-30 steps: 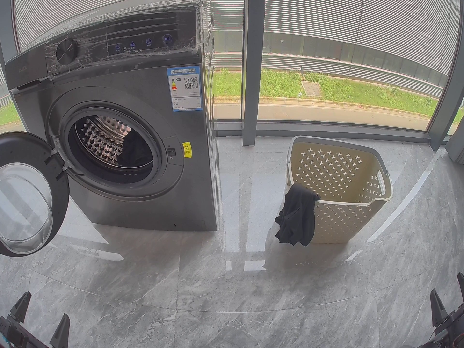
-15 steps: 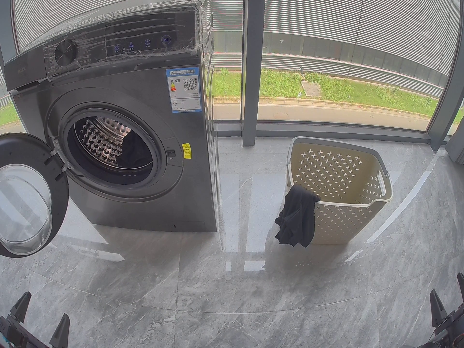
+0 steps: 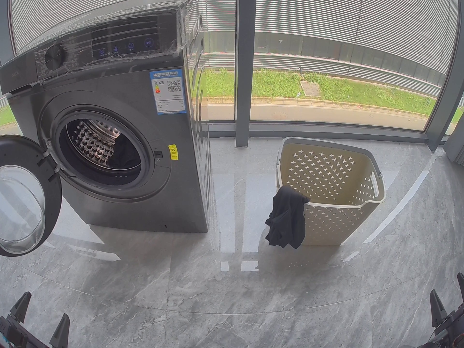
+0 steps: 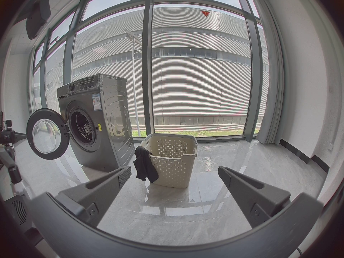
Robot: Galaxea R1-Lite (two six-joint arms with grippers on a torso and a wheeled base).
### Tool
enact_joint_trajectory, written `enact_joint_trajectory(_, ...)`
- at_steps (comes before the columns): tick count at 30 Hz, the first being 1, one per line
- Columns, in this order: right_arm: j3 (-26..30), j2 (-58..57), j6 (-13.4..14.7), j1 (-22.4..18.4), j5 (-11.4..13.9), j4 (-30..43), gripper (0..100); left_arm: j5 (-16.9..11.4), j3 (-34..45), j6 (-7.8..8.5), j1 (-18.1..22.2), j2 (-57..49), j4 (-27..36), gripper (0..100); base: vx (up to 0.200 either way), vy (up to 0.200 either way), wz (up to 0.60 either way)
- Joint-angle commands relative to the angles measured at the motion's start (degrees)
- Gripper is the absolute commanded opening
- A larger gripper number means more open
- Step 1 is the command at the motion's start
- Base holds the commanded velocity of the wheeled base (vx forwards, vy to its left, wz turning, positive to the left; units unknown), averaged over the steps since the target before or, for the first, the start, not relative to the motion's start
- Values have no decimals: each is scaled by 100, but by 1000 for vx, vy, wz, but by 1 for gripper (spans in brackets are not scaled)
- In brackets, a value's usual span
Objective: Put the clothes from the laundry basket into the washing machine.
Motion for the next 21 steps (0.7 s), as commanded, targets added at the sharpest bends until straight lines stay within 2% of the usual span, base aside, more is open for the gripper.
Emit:
enact_joint_trajectory(1, 57, -79, 0, 1, -2, 2, 100, 0, 92, 2, 1, -90, 2, 100, 0, -200, 0)
enact_joint_trajectory(4, 57, -79, 0, 1, -2, 2, 100, 0, 101, 2, 1, -90, 2, 100, 0, -200, 0)
enact_joint_trajectory(19, 57, -79, 0, -8, -2, 2, 100, -8, 92, 2, 1, -90, 2, 100, 0, 0, 0)
enact_joint_trajectory(21, 57, -79, 0, 1, -2, 2, 100, -8, 92, 10, 1, -90, 2, 100, 200, 0, 0)
